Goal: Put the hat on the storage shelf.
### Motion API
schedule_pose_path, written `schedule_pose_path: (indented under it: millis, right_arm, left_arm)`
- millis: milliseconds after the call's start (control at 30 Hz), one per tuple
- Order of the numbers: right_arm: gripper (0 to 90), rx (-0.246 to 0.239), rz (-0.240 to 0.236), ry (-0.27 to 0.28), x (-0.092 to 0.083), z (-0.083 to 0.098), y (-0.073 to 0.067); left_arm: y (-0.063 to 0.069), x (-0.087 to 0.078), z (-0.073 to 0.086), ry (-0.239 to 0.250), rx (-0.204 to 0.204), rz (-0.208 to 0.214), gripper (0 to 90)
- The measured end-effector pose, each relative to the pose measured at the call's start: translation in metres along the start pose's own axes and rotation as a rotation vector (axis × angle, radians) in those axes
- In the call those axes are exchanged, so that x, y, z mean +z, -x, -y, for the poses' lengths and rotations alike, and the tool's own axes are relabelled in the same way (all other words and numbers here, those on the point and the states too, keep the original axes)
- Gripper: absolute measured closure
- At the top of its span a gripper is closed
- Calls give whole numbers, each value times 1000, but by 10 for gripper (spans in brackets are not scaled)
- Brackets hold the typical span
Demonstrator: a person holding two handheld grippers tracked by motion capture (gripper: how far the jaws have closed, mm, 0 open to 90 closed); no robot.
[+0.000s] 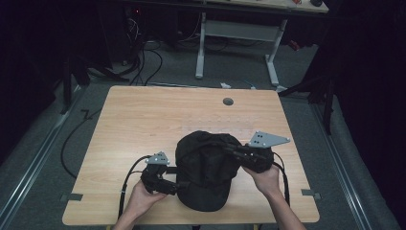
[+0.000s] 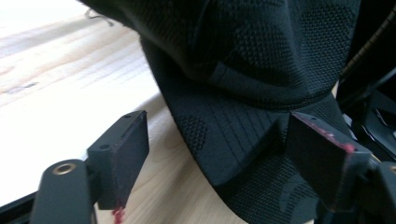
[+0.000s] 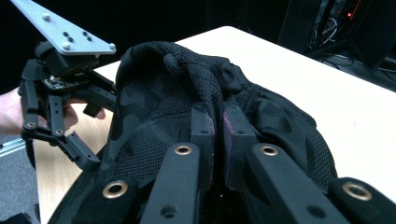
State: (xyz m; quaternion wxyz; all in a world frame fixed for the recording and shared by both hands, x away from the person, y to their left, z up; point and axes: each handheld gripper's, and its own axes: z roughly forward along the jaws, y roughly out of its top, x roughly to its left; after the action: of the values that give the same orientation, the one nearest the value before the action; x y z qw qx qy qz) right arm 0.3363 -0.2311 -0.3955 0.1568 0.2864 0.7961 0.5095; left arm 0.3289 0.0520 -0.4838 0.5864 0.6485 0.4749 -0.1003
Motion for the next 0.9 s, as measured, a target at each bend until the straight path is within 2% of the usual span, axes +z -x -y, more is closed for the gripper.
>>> schedule_pose_path:
  millis: [33, 133, 200, 300, 333, 433, 533, 900]
  right_arm:
    - [850, -8, 0, 0, -2, 0, -1]
    - [850, -16, -1, 5, -4, 1, 0]
    - [850, -19, 1, 15, -5, 2, 0]
    - [850, -16, 5, 23, -7, 2, 1]
    - [849, -16, 7, 33, -8, 2, 2]
    - [849, -18, 6, 44, -9, 2, 3]
    - [848, -26, 14, 52, -9, 2, 2]
    - [830, -62, 52, 62, -12, 2, 1]
  left_arm:
    - [4, 4, 1, -21, 13, 16, 264]
    - [9, 7, 0, -37, 24, 35, 316]
    - [10, 8, -1, -41, 22, 39, 322]
    - [11, 6, -2, -38, 19, 48, 359]
    - [11, 5, -3, -35, 18, 53, 400]
    - [13, 2, -3, -30, 16, 61, 425]
    - [13, -1, -4, -33, 14, 73, 514]
    - [15, -8, -10, -32, -38, 111, 688]
